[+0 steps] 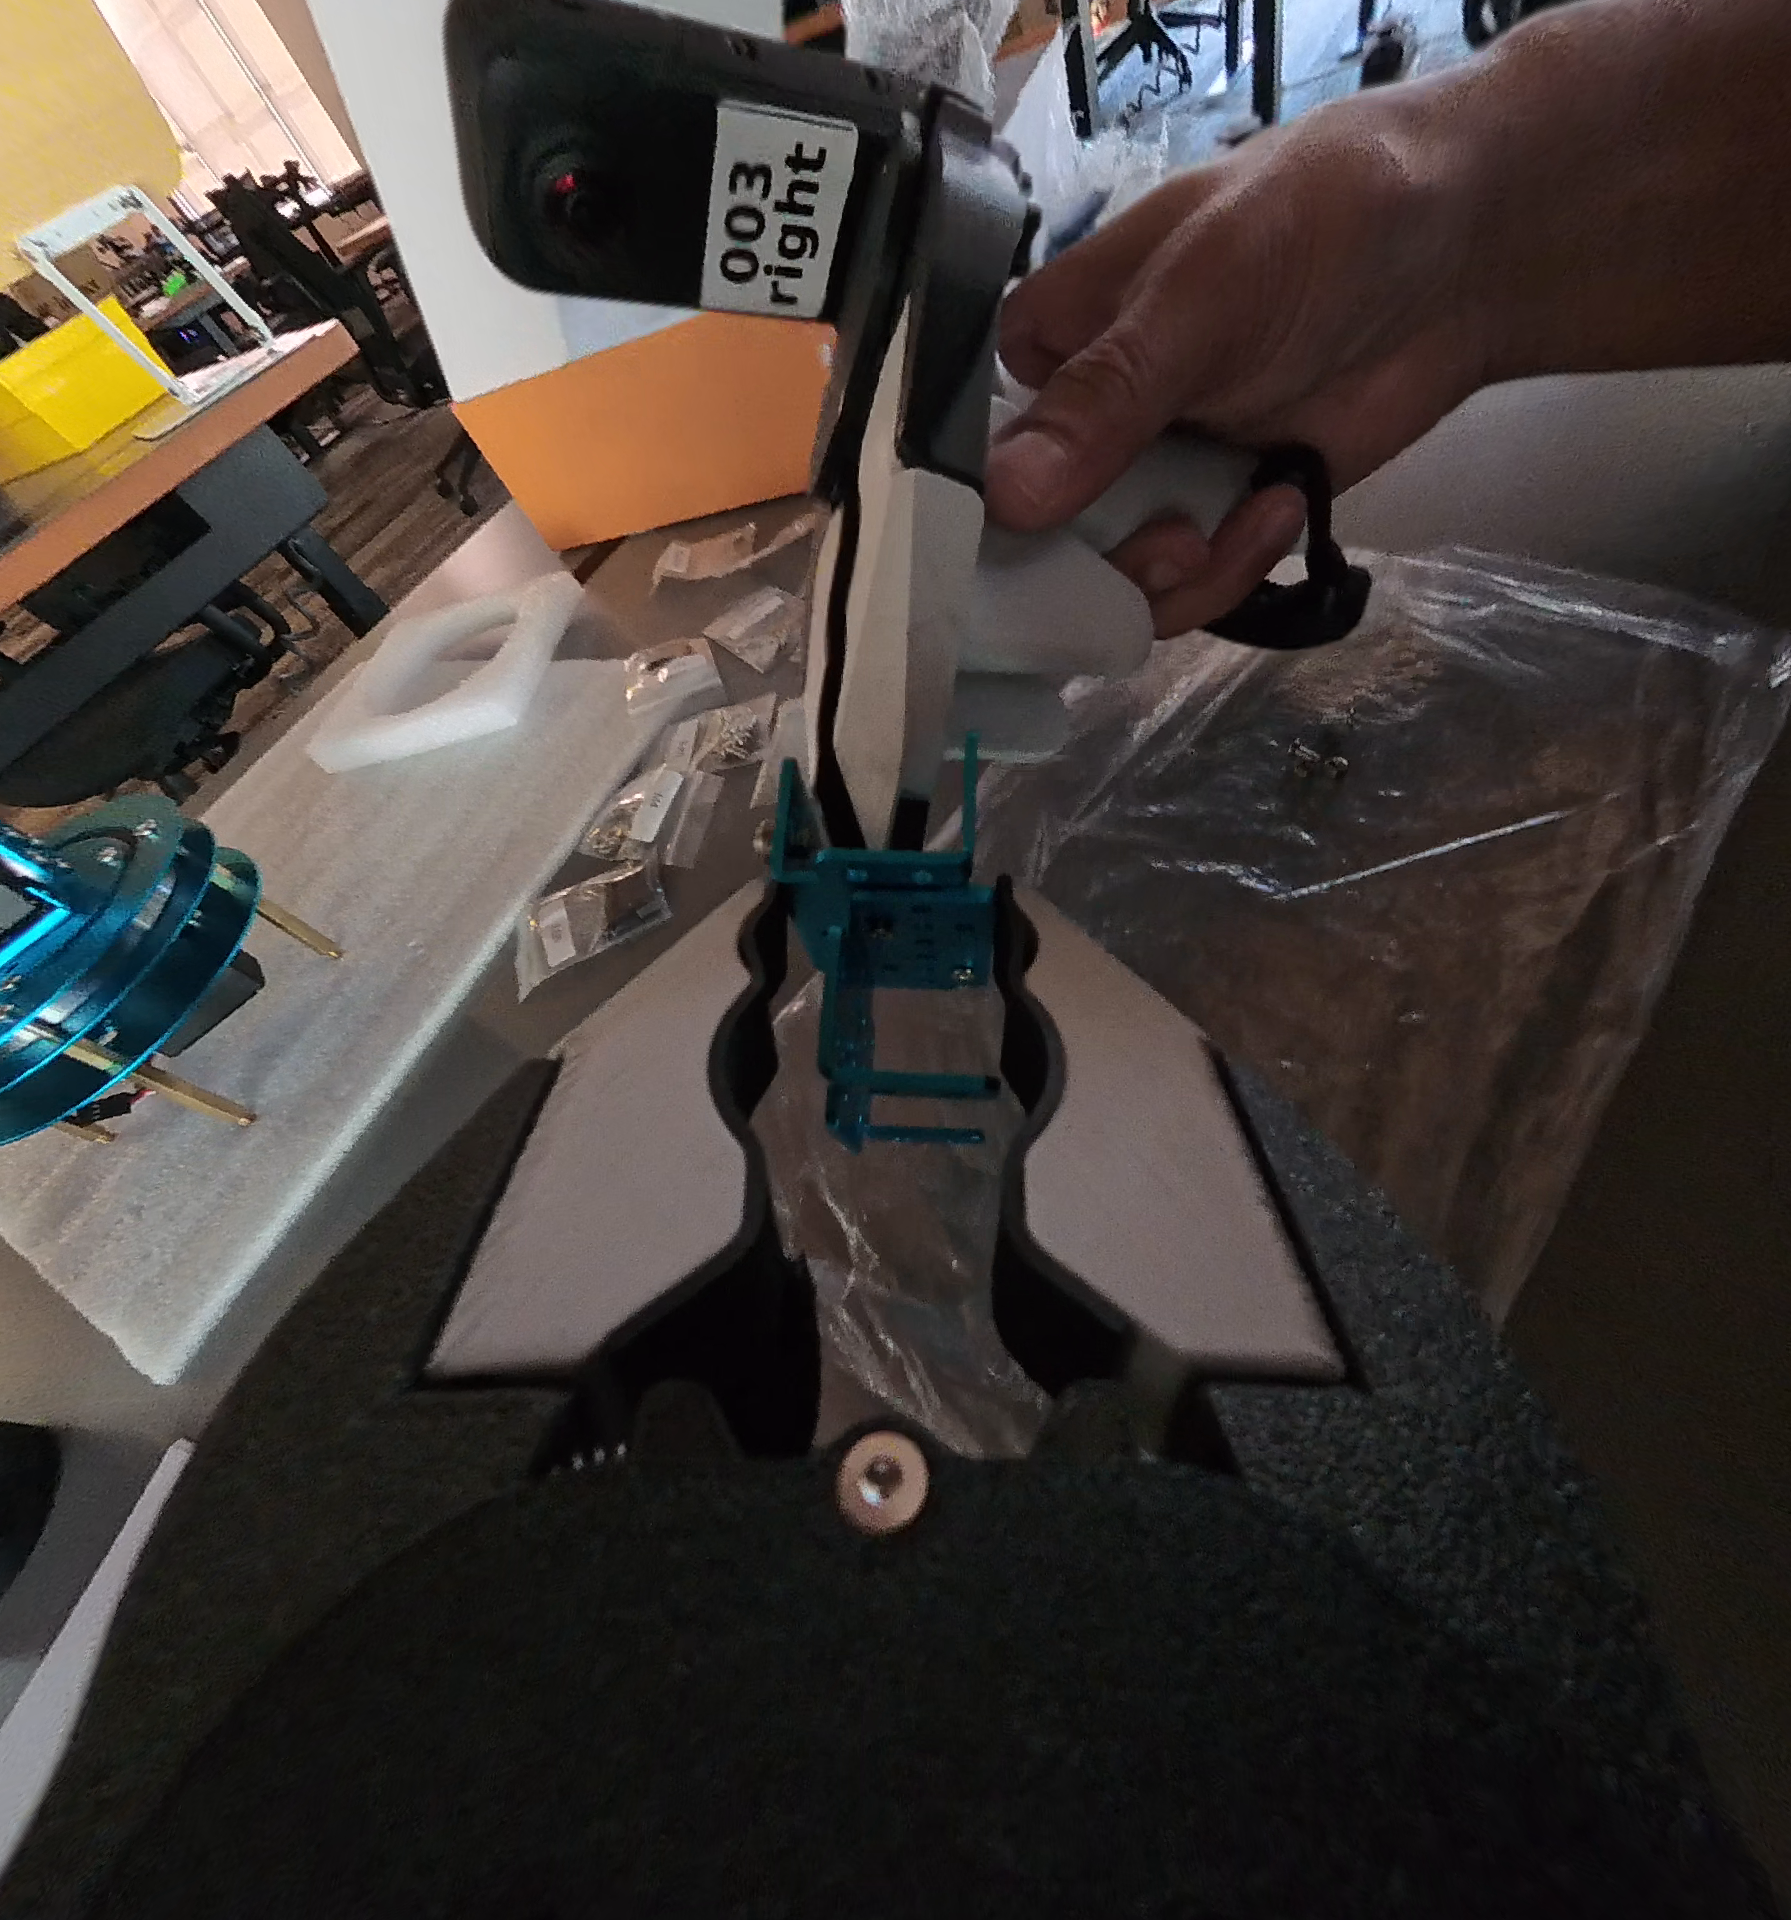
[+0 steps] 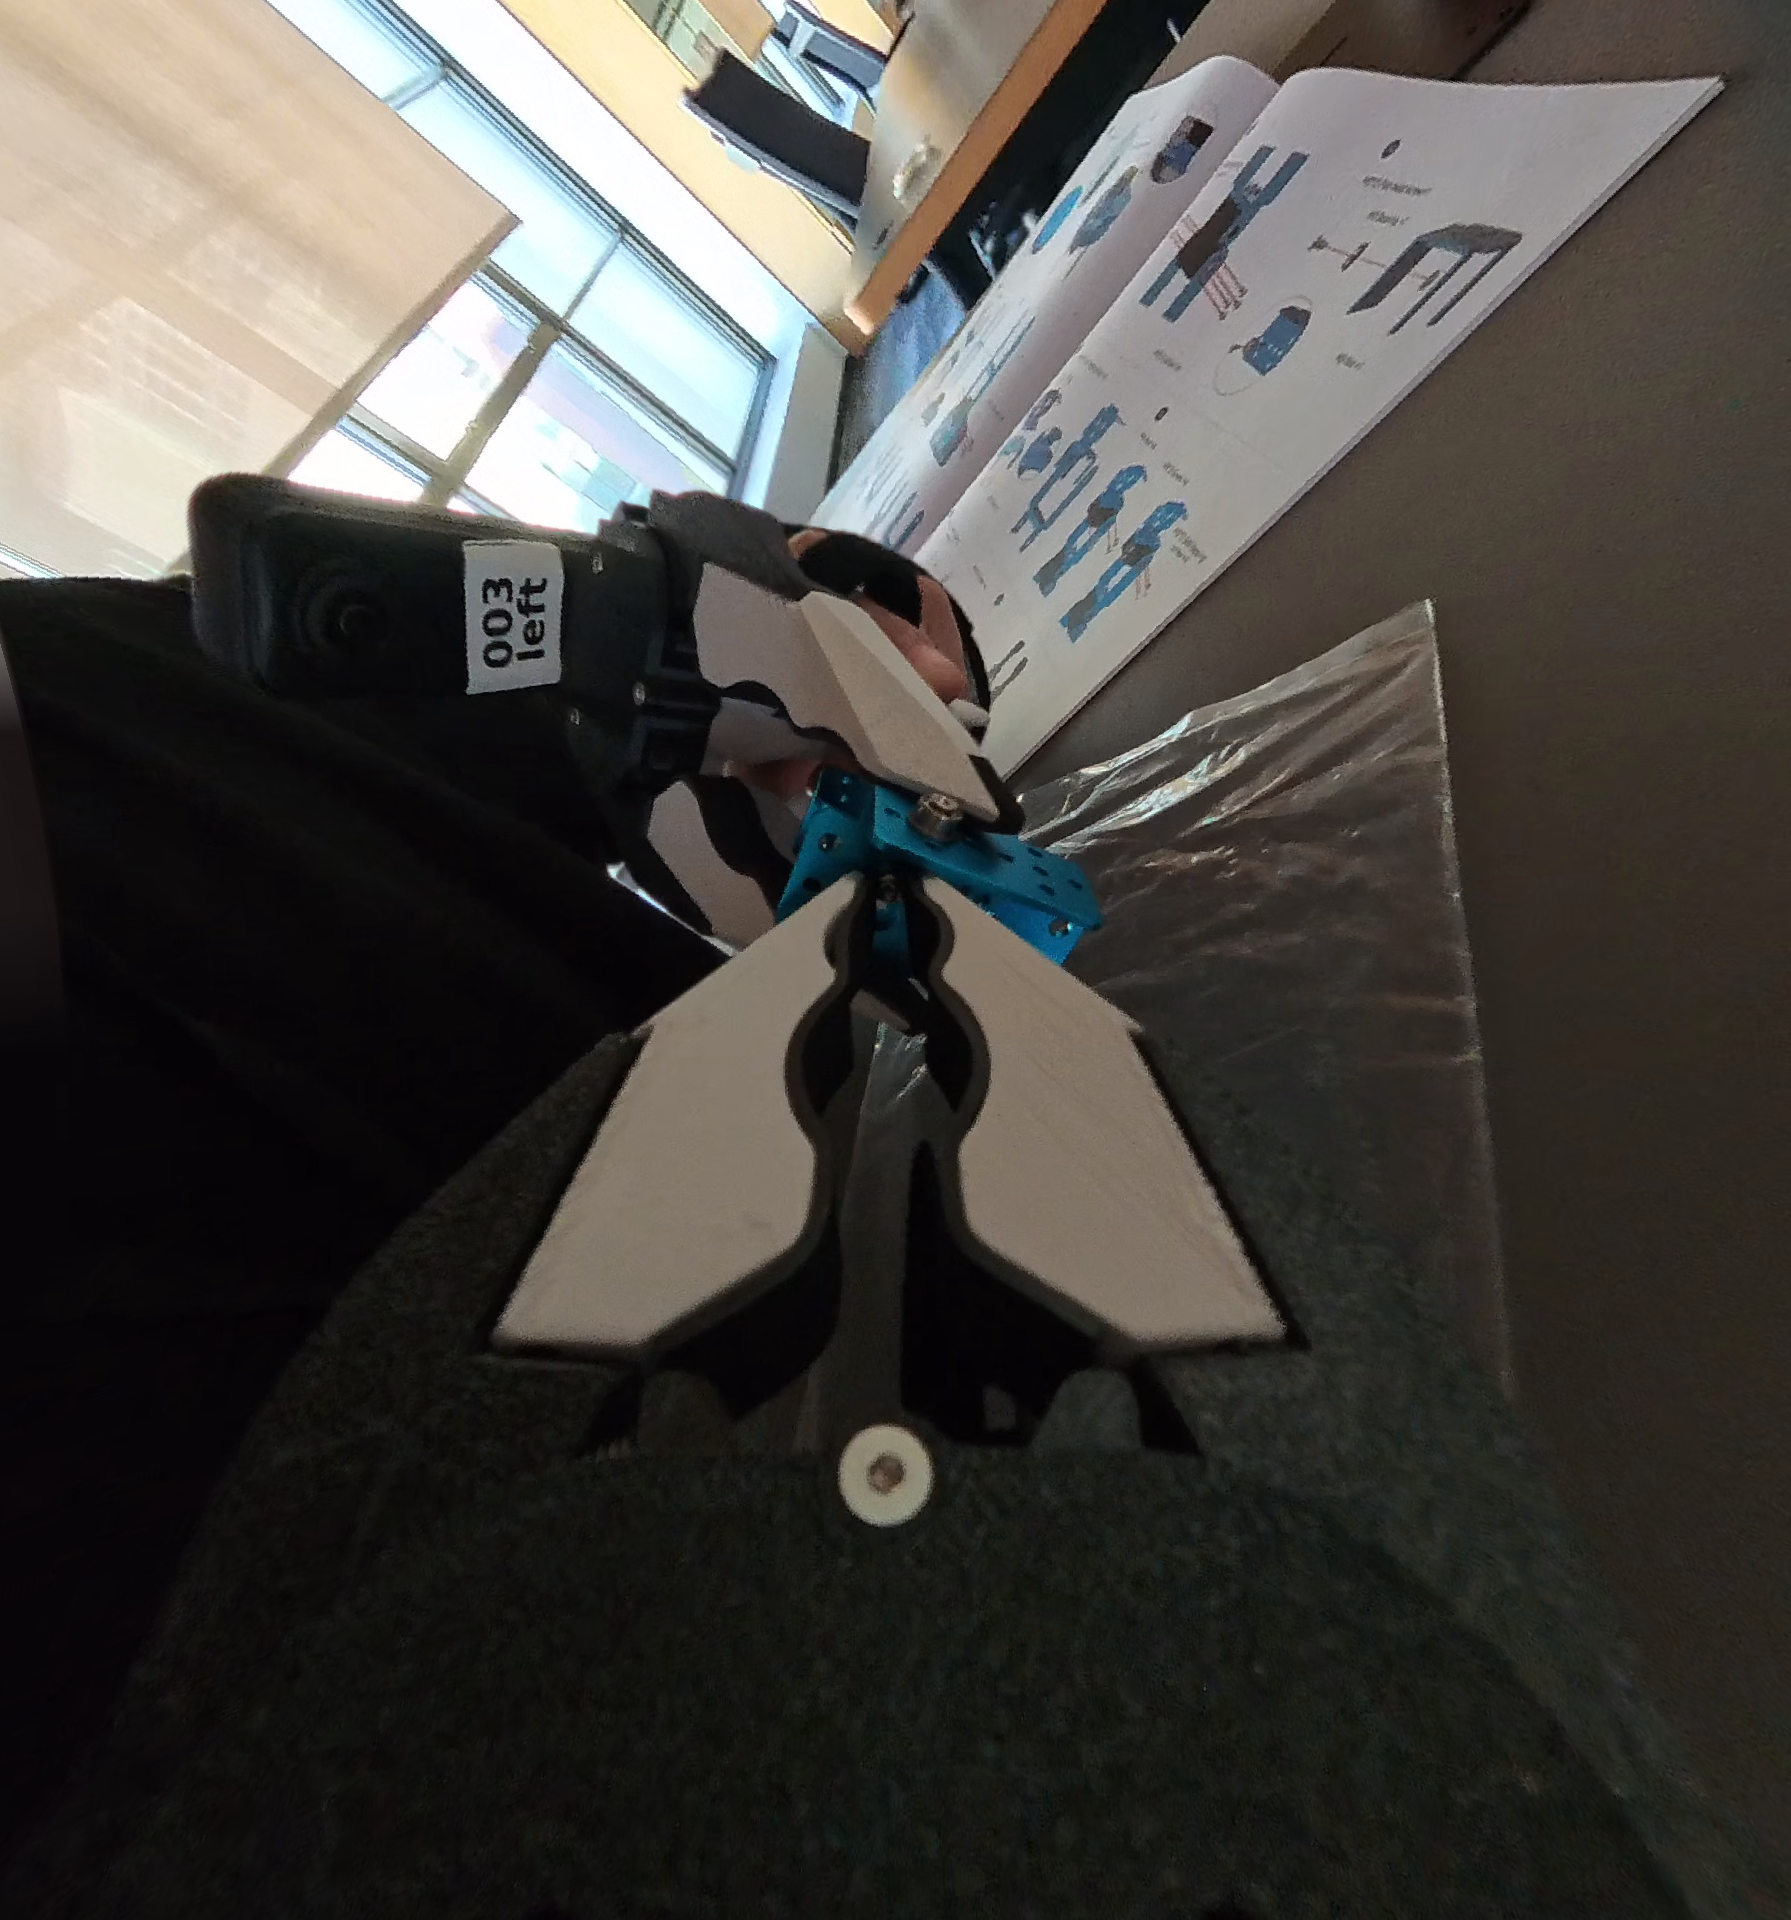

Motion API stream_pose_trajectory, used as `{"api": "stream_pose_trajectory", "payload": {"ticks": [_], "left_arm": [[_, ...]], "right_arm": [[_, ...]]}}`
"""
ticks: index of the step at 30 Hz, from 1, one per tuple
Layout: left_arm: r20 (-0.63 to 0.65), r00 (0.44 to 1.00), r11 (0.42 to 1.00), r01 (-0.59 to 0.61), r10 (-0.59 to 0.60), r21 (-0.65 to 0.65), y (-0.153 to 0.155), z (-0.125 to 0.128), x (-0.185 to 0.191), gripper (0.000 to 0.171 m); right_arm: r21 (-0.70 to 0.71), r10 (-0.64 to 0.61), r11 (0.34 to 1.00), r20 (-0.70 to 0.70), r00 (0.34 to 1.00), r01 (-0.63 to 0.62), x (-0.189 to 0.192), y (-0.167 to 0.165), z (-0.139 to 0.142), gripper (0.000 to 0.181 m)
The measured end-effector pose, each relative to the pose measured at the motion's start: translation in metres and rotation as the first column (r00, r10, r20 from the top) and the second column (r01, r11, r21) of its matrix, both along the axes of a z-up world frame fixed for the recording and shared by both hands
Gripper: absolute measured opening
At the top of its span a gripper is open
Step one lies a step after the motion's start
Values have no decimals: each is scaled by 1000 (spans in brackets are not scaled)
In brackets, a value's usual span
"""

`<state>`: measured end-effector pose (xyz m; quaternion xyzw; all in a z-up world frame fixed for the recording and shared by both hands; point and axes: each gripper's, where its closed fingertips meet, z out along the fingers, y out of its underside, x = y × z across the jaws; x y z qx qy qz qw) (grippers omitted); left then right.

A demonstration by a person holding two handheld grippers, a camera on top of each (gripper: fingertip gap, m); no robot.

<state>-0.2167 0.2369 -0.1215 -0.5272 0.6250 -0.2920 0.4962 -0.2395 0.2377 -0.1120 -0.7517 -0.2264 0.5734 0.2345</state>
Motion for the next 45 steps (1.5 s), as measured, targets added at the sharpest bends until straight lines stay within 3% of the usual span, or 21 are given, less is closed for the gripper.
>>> {"api": "stream_pose_trajectory", "payload": {"ticks": [10, 23, 28, 31, 35, 38, 45], "left_arm": [[65, 998, 1000, -18, 18, -1, -1, 13, 0, 39], [81, 996, 1000, -26, 25, 3, 0, 18, -1, 39], [58, 998, 1000, -28, 28, -8, 4, 14, -3, 39], [23, 999, 999, -25, 26, -43, 5, 8, -4, 39], [-82, 996, 984, 14, -29, -178, -2, -9, -8, 40], [-145, 987, 959, 30, -73, -283, -12, -18, -9, 40], [-192, 978, 965, 32, -85, -262, -16, -29, -9, 40]], "right_arm": [[13, 21, 1000, 111, 994, -23, -1, -2, 12, 5], [-65, 35, 997, 43, 998, -33, -2, -2, 18, 5], [-7, 6, 1000, 42, 999, -6, 16, 6, 28, 8], [109, 10, 994, 132, 991, -24, 37, 1, 21, 12], [335, 53, 914, 464, 884, -231, 54, -23, -27, 9], [277, 94, 897, 642, 760, -345, 55, -31, -58, 13], [175, 134, 831, 858, 495, -528, 59, -28, -81, 9]]}}
